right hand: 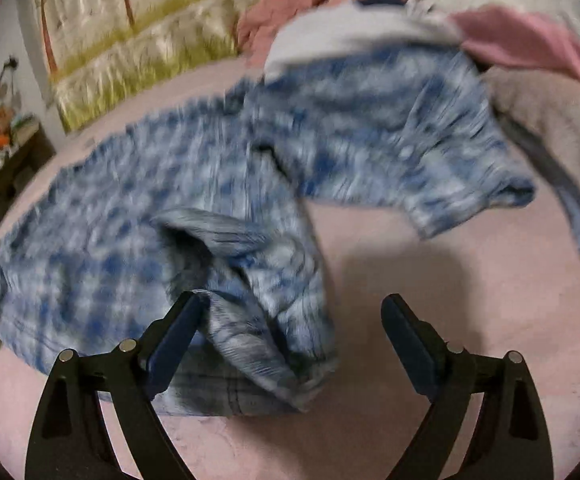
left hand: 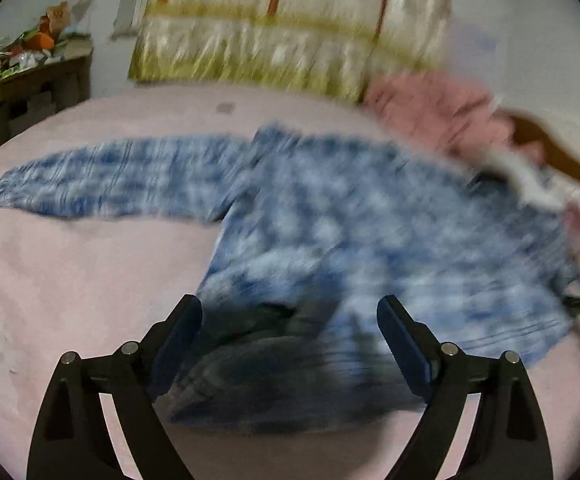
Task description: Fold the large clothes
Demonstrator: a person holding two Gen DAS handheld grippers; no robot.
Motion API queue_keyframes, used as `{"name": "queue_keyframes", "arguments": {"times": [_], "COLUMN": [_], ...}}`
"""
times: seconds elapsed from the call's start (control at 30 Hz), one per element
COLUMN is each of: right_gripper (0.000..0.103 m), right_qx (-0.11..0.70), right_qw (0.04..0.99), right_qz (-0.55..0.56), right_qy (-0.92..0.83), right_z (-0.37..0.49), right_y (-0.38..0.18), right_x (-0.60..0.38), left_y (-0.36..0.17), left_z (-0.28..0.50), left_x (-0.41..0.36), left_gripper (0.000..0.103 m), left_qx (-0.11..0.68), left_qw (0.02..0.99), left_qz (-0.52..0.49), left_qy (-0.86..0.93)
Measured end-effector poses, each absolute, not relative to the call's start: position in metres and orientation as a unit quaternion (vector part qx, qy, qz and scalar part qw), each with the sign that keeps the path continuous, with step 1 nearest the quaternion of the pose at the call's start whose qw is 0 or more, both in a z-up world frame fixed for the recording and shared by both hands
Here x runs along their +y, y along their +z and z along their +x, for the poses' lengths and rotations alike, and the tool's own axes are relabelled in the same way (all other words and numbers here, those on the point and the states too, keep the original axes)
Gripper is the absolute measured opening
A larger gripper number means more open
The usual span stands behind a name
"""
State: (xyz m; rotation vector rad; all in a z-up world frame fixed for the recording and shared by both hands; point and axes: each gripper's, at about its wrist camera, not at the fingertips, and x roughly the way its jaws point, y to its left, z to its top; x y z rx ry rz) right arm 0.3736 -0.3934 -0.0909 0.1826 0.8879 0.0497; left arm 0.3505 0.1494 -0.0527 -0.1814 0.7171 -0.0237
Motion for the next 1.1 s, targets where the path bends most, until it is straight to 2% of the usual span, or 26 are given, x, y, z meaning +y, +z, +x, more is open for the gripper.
{"name": "queue_keyframes", "arguments": {"times": [0.03,0.07,0.1,0.17,0.2,0.27,0.33,0.37,0.4,0.43,0.47,0.5,0.57,0.6,0.67,0.8,0.9,0.93,0.97,1.0,1.03,1.07,1.1], "right_gripper": [0.091,0.09,0.089,0.079,0.074,0.056,0.048,0.047,0.047,0.047,0.049,0.053,0.072,0.076,0.091,0.095,0.095,0.095,0.086,0.076,0.046,0.007,0.005], "right_qx": [0.439,0.438,0.433,0.42,0.411,0.391,0.371,0.365,0.358,0.351,0.347,0.346,0.341,0.336,0.339,0.405,0.457,0.463,0.463,0.459,0.451,0.443,0.437], "right_qw": [0.895,0.896,0.898,0.904,0.907,0.914,0.919,0.92,0.922,0.924,0.927,0.929,0.932,0.935,0.935,0.908,0.882,0.879,0.88,0.883,0.889,0.892,0.893], "right_qz": [0.083,0.079,0.076,0.077,0.08,0.091,0.096,0.099,0.103,0.107,0.108,0.105,0.096,0.092,0.094,0.108,0.119,0.112,0.101,0.093,0.086,0.085,0.098], "right_qy": [0.02,0.015,0.009,-0.02,-0.036,-0.06,-0.093,-0.103,-0.109,-0.105,-0.095,-0.085,-0.072,-0.061,-0.036,-0.011,-0.007,-0.007,-0.005,0.001,0.007,0.016,0.04], "right_z": [0.377,0.378,0.378,0.377,0.375,0.371,0.366,0.366,0.363,0.361,0.359,0.357,0.349,0.346,0.344,0.352,0.365,0.368,0.369,0.369,0.367,0.365,0.364], "right_y": [-0.095,-0.096,-0.096,-0.093,-0.091,-0.086,-0.08,-0.075,-0.072,-0.069,-0.066,-0.063,-0.056,-0.052,-0.049,-0.072,-0.096,-0.099,-0.099,-0.098,-0.095,-0.094,-0.092], "right_x": [-0.391,-0.39,-0.39,-0.392,-0.395,-0.404,-0.412,-0.416,-0.419,-0.422,-0.423,-0.421,-0.416,-0.412,-0.404,-0.399,-0.4,-0.397,-0.394,-0.39,-0.385,-0.384,-0.383], "left_y": [-0.056,-0.056,-0.053,-0.045,-0.042,-0.037,-0.038,-0.04,-0.043,-0.045,-0.044,-0.041,-0.037,-0.038,-0.046,-0.072,-0.073,-0.075,-0.078,-0.078,-0.076,-0.072,-0.069], "left_z": [0.361,0.369,0.376,0.389,0.392,0.393,0.386,0.379,0.372,0.362,0.353,0.343,0.331,0.328,0.325,0.328,0.329,0.331,0.337,0.339,0.337,0.335,0.33], "left_x": [0.154,0.158,0.165,0.174,0.176,0.172,0.166,0.163,0.162,0.162,0.163,0.167,0.176,0.179,0.185,0.196,0.188,0.182,0.171,0.161,0.153,0.15,0.151], "left_gripper": [0.086,0.068,0.045,0.023,0.023,0.023,0.026,0.044,0.083,0.097,0.103,0.103,0.103,0.103,0.103,0.103,0.102,0.098,0.087,0.066,0.045,0.014,0.007], "left_qx": [0.361,0.36,0.353,0.332,0.327,0.319,0.314,0.313,0.312,0.308,0.299,0.294,0.305,0.316,0.34,0.374,0.377,0.388,0.409,0.422,0.419,0.41,0.397], "left_qw": [0.928,0.928,0.93,0.937,0.939,0.944,0.946,0.947,0.947,0.948,0.95,0.951,0.942,0.935,0.919,0.888,0.892,0.891,0.888,0.891,0.897,0.902,0.906], "left_qz": [-0.088,-0.093,-0.101,-0.105,-0.102,-0.084,-0.066,-0.063,-0.063,-0.068,-0.075,-0.09,-0.135,-0.158,-0.197,-0.267,-0.247,-0.234,-0.208,-0.167,-0.139,-0.137,-0.145], "left_qy": [0.011,0.026,0.029,0.026,0.022,0.022,0.033,0.036,0.037,0.042,0.043,0.039,0.027,0.022,0.015,0.004,-0.001,-0.016,-0.032,-0.015,0.008,0.002,-0.005]}}
